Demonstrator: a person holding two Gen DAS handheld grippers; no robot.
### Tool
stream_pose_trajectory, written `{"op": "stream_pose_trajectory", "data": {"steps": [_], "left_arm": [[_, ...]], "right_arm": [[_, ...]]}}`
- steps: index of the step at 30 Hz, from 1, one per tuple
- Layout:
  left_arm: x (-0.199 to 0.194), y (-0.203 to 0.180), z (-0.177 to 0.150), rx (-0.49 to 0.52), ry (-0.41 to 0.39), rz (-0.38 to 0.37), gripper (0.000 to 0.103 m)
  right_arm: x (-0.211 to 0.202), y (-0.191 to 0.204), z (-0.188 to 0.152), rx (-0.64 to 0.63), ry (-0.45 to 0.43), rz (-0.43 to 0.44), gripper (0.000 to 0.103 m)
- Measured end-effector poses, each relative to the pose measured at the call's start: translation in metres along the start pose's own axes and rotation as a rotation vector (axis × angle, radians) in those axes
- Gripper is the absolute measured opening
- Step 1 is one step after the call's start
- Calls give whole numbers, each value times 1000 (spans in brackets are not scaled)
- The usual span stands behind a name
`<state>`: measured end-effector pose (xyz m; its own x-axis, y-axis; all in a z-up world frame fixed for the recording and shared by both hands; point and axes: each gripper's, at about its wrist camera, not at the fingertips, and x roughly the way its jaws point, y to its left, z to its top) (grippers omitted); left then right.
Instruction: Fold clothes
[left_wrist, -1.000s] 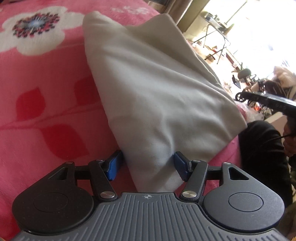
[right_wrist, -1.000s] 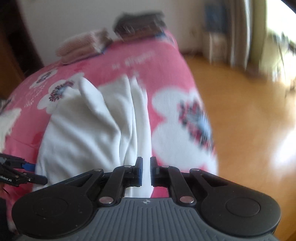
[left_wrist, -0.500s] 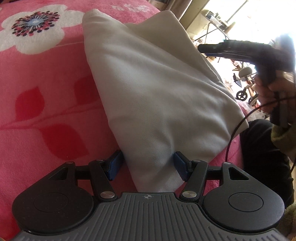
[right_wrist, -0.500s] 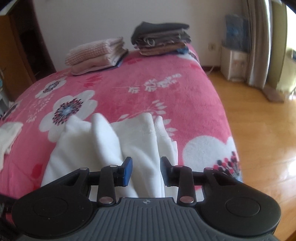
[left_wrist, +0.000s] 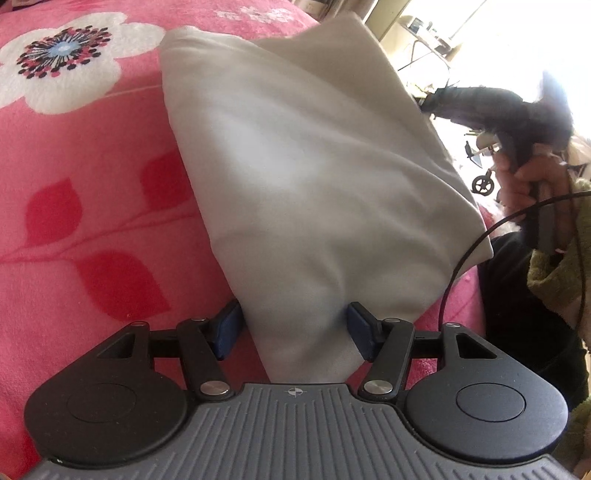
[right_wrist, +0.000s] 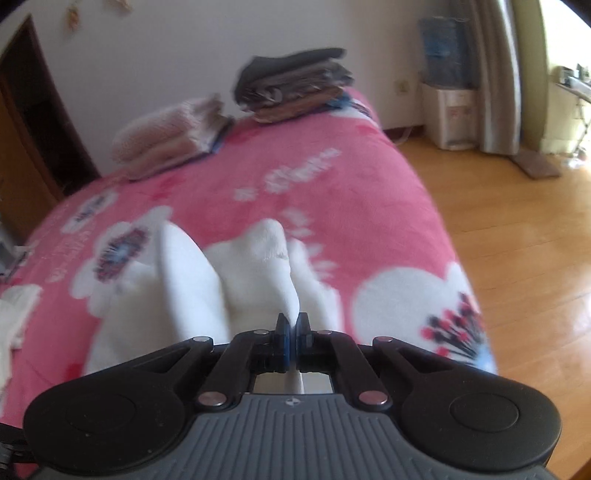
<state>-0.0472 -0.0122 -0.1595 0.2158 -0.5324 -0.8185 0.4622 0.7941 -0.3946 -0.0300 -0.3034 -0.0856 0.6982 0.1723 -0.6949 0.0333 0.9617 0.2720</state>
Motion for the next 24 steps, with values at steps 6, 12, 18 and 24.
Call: {"op": "stream_pose_trajectory", "data": {"steps": [6, 12, 18, 24], "left_arm": [[1, 0, 2, -4, 11, 8, 60], [5, -5, -4, -5, 8, 8, 62], [8, -7, -5, -10, -1, 3, 62], [3, -5, -4, -26, -12, -21, 64]], "right_arm": [[15, -19, -8, 62, 42, 28, 9], [-27, -16, 9, 61, -75, 84, 28], [3, 1, 12, 16, 44, 128, 32], [15, -4, 6, 97, 68, 181, 3]]}}
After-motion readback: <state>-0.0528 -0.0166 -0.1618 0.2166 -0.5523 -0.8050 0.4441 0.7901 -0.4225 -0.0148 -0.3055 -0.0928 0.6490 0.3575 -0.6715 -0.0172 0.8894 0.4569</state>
